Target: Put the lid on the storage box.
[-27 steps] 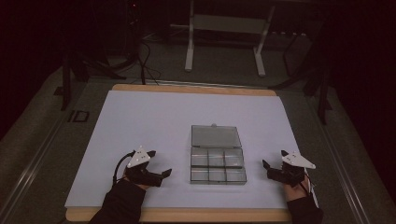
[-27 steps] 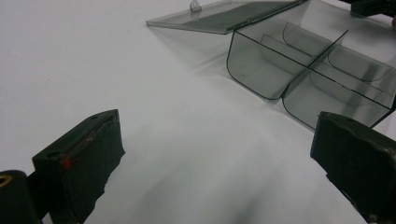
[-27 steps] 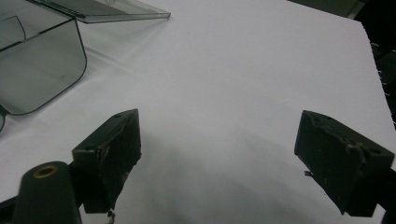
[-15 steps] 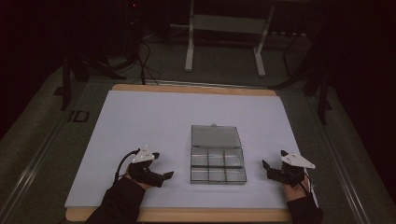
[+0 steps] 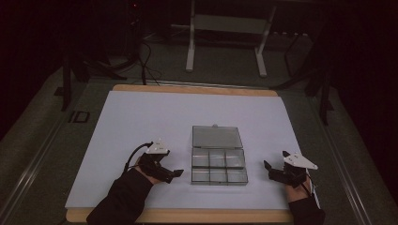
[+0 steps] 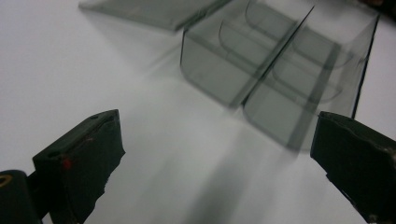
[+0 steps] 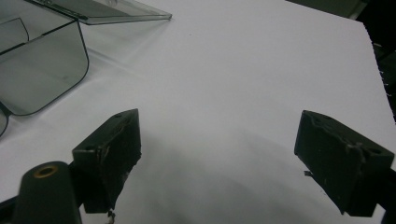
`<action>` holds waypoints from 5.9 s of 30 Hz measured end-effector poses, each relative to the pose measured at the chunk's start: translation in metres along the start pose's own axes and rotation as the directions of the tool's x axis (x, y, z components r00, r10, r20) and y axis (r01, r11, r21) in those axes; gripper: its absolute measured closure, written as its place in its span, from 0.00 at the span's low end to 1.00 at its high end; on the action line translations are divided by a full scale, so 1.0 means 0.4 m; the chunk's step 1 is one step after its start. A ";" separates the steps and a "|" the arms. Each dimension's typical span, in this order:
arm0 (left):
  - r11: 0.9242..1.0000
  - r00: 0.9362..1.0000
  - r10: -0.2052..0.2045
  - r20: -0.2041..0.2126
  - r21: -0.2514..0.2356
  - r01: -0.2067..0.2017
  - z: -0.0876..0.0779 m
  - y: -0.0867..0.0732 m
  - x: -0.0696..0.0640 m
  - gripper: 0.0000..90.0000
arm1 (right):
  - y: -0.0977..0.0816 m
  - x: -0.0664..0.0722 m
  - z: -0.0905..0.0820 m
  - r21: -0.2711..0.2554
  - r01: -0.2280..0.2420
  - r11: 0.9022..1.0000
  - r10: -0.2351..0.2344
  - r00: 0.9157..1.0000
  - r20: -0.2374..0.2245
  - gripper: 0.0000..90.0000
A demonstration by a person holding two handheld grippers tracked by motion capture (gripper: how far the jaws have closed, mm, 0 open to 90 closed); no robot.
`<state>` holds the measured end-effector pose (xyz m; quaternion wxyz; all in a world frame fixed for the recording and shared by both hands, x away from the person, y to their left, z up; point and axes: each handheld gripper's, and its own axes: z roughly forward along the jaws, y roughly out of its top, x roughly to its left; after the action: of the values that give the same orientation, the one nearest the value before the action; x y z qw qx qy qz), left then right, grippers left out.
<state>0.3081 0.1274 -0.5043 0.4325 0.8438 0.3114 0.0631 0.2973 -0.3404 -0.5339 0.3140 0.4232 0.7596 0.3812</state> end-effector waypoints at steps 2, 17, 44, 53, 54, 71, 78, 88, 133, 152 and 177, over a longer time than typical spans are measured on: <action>1.000 1.000 -0.011 0.006 -0.009 0.011 0.006 0.030 0.004 0.04 | 0.000 0.000 0.001 0.003 -0.001 1.000 0.001 1.000 -0.001 0.16; 0.998 0.998 -0.061 -0.028 -0.035 0.060 0.083 0.163 0.037 0.05 | 0.000 -0.001 0.000 0.002 0.003 1.000 -0.003 1.000 -0.007 0.16; 0.940 0.940 -0.332 -0.074 0.054 0.336 0.224 0.190 0.108 0.36 | 0.001 0.002 0.002 0.011 0.008 1.000 -0.008 1.000 -0.006 0.16; 0.922 0.924 -0.381 -0.042 0.060 0.383 0.237 0.168 0.129 0.36 | 0.001 0.004 0.003 0.013 0.018 1.000 -0.018 1.000 0.000 0.16; 0.918 0.920 -0.390 -0.037 0.059 0.392 0.238 0.165 0.130 0.36 | 0.001 0.004 0.003 0.014 0.018 1.000 -0.018 1.000 0.000 0.16; 0.909 0.902 -0.415 0.118 0.007 0.417 0.224 0.149 0.151 0.58 | 0.002 0.004 0.003 0.015 0.011 1.000 -0.011 1.000 0.016 0.16; 0.919 0.910 -0.382 0.163 -0.038 0.393 0.204 0.139 0.158 0.71 | 0.007 0.000 0.008 0.039 -0.003 0.999 0.003 1.000 0.010 0.16; 0.950 0.944 -0.284 0.166 -0.088 0.301 0.163 0.150 0.145 0.85 | 0.091 -0.008 -0.012 -0.018 -0.051 0.999 0.050 0.998 -0.022 0.15; 0.970 0.976 -0.173 0.132 -0.148 0.192 0.127 0.145 0.109 0.88 | 0.284 0.071 0.133 -0.006 -0.051 0.999 0.046 0.946 -0.322 0.82; 0.984 0.994 -0.080 0.077 -0.153 0.091 0.065 0.131 0.051 0.86 | 0.243 0.078 0.048 -0.053 0.005 0.999 -0.025 0.923 -0.384 0.87; 0.998 0.996 -0.007 0.087 -0.064 0.013 0.049 0.058 -0.005 0.93 | 0.149 0.076 0.021 -0.018 0.048 0.999 -0.051 0.867 -0.495 0.87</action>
<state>0.3249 0.1027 -0.4981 0.4731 0.8297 0.2942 0.0343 0.3146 -0.2901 -0.4924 0.1195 0.2910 0.8244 0.4706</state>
